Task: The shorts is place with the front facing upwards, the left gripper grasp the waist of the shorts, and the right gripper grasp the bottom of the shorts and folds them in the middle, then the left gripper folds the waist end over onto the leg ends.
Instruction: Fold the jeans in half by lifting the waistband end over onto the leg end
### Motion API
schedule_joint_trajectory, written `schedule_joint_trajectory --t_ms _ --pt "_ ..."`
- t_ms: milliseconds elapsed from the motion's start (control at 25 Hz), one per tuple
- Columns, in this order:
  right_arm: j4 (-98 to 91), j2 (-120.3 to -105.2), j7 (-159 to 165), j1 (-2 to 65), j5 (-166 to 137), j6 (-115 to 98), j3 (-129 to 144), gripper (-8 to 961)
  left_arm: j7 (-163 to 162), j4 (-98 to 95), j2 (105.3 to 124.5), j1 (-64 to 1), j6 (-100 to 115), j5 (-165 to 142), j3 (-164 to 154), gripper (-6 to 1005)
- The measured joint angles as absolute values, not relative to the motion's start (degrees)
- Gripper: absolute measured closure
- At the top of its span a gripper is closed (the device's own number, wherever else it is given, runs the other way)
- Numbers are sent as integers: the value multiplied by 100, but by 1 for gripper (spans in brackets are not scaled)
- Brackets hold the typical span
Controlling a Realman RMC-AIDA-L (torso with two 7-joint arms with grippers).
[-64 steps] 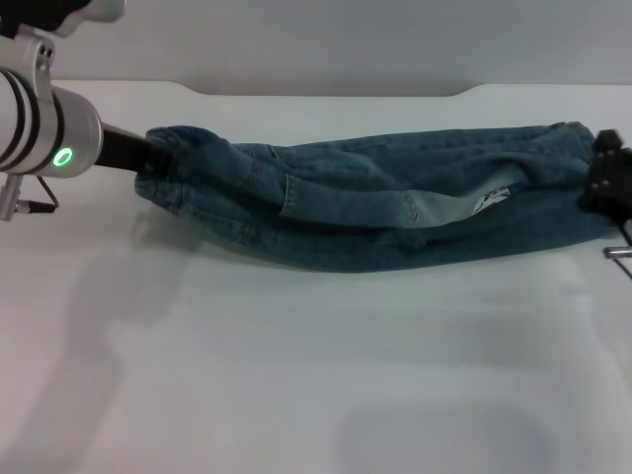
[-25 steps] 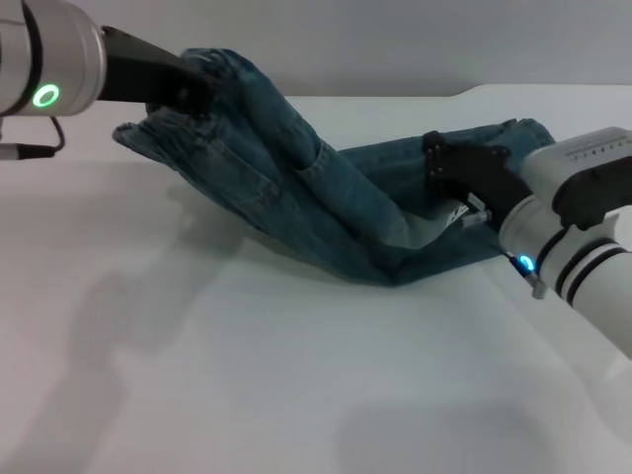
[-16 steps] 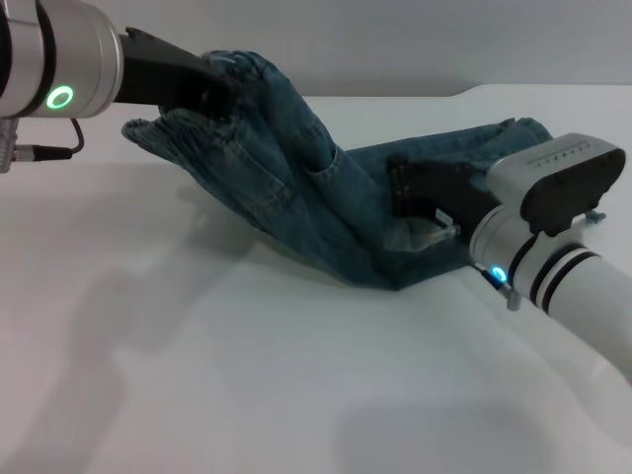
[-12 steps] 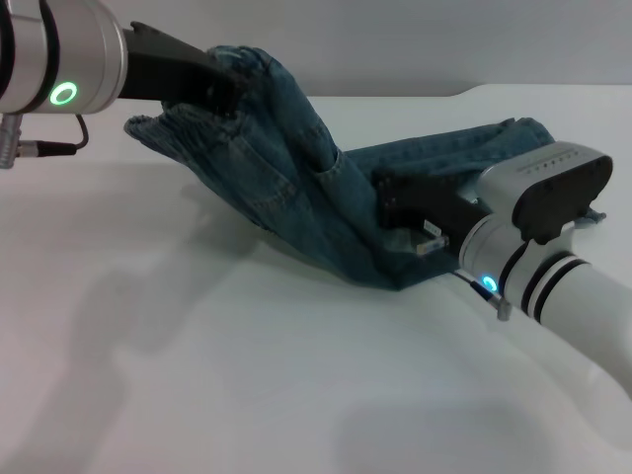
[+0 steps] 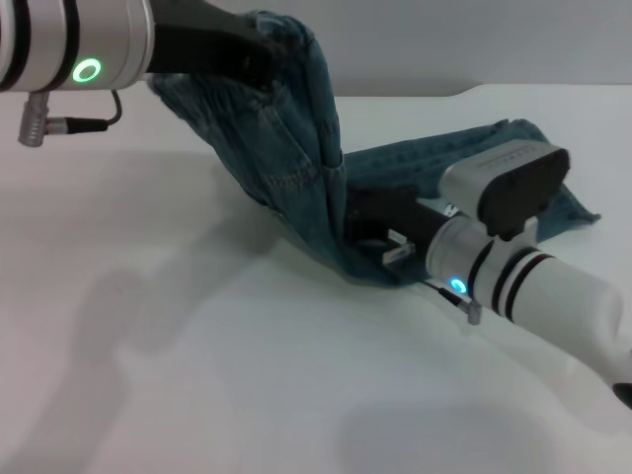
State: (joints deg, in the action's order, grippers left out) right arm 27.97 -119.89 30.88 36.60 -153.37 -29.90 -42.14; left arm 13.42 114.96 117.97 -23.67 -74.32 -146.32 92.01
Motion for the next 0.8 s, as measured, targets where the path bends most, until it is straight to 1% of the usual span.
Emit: schedule_joint_trajectory --t_ms 520,800 --pt "3131 -11988 3156 4006 -15337 -2916 -3785 953 1619 11477 11795 -2399 -6983 -14232 9184 949" --pt "2746 -11988 3124 3835 -15337 -2962 -4025 954 1698 11454 11792 -2282 -6873 -14220 9185 949"
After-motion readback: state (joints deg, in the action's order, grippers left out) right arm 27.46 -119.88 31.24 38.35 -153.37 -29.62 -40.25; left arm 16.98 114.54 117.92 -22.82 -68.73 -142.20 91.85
